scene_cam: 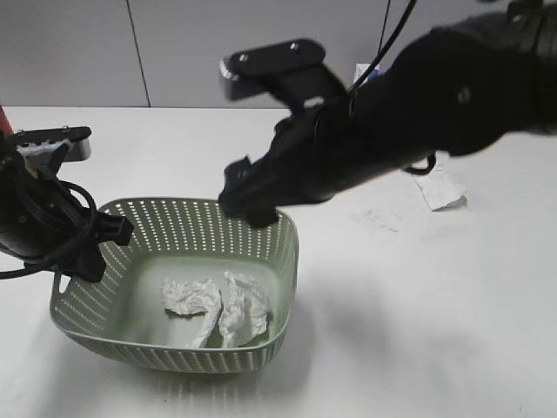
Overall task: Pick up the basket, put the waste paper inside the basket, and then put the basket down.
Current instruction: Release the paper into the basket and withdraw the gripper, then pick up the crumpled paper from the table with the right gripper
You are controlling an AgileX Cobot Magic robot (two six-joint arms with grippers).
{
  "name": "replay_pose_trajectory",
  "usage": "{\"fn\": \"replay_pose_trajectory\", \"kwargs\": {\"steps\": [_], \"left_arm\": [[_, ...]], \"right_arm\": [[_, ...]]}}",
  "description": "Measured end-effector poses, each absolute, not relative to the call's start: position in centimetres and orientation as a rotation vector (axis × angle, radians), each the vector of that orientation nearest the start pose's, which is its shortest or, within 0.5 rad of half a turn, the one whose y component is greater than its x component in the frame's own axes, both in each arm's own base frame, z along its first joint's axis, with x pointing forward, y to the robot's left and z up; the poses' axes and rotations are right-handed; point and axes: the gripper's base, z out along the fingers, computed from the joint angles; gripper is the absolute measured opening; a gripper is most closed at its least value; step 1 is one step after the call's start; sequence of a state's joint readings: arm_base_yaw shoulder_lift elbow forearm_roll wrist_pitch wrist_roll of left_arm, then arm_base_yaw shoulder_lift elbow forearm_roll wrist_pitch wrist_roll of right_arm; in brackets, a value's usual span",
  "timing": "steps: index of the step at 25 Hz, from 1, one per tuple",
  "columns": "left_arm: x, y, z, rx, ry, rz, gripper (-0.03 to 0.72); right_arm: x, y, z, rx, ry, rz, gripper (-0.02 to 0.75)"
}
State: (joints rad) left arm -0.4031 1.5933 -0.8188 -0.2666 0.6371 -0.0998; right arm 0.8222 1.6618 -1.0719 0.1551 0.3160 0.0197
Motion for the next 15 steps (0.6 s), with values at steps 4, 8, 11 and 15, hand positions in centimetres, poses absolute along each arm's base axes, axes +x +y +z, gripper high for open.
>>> {"fn": "replay_pose_trajectory", "kwargs": {"steps": [4,8,11,15], "left_arm": [[24.8,-12.2,17.6,0.156,2.926,-0.355,0.003],[24.8,-12.2,17.6,0.156,2.926,-0.355,0.003],[24.8,-12.2,17.6,0.156,2.926,-0.355,0.003],[24.8,-12.2,17.6,0.155,2.926,-0.356,0.003]], "right_arm": [[29.1,22.1,25.6,-0.574,2.355,0.448,0.631],[34.1,13.9,25.2,-0.325,2.400,0.268,0.625],[36.5,9.1,23.0,-0.210,2.456,0.150,0.603],[38.8,6.7,18.8,-0.141,2.477,0.097,0.590]]}}
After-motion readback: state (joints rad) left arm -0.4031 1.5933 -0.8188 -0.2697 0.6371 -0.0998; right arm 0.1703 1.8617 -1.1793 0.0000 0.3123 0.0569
